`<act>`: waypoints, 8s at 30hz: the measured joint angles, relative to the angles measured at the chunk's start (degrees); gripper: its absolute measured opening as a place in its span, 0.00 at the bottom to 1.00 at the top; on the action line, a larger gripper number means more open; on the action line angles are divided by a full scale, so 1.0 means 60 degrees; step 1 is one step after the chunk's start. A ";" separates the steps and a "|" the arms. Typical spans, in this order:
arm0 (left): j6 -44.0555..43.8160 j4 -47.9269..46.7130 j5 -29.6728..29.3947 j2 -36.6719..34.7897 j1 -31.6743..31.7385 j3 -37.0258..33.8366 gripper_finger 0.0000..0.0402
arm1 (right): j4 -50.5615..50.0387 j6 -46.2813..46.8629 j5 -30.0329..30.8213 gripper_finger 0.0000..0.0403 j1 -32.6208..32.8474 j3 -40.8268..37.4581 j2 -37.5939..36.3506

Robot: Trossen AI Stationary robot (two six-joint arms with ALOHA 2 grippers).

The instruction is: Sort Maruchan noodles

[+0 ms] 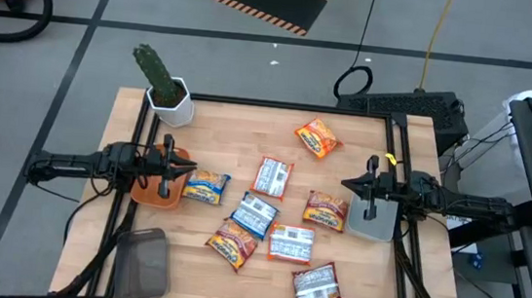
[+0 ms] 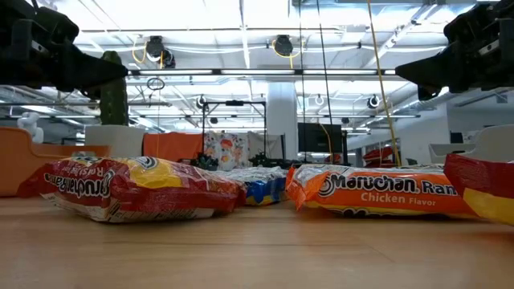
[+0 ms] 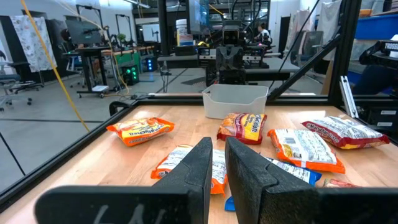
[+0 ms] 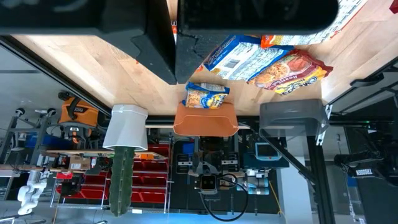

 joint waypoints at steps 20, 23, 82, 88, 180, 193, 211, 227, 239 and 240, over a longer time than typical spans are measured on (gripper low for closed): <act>0.0000 0.0000 0.0000 0.0000 0.0001 0.0002 0.13 | 0.0022 0.0217 0.0000 0.00 0.0003 -0.0004 -0.0001; 0.0000 0.0000 0.0004 0.0000 0.0002 0.0000 0.13 | 0.0286 0.0396 0.0000 0.00 0.0002 -0.0002 0.0001; -0.0080 0.0426 0.0000 0.0000 0.0002 -0.0012 0.13 | -0.4857 0.2610 0.1605 0.00 0.0877 1.1092 0.9444; -0.1309 0.0491 0.0000 0.0000 -0.0002 -0.0012 0.13 | -0.4856 0.2560 0.2182 0.00 0.1355 1.1092 1.0232; -0.2546 0.1027 -0.0255 1.0091 -0.2829 0.5204 0.13 | -0.0174 -0.2074 0.1809 0.41 -0.1419 0.7464 1.5205; -0.2486 0.1135 -0.0257 1.0087 -0.2860 0.5204 0.13 | 0.0218 -0.2475 0.1689 0.41 -0.1815 0.7461 1.6193; -0.2233 0.1126 -0.0266 1.0087 -0.2876 0.5200 0.13 | 0.2108 -0.3273 0.1208 0.41 -0.1840 0.7468 1.7047; -0.2237 0.1144 -0.0266 1.0087 -0.2894 0.5193 0.13 | 0.2016 -0.3034 0.0648 0.03 -0.1763 0.7442 1.6825; -0.2291 0.1137 -0.0270 1.0087 -0.3070 0.5193 0.13 | 0.1991 -0.2972 0.0736 0.00 -0.1653 0.7442 1.5328; -0.2291 0.1137 -0.0270 1.0087 -0.3091 0.5193 0.13 | 0.1988 -0.2962 0.0744 0.00 -0.1608 0.7442 1.5131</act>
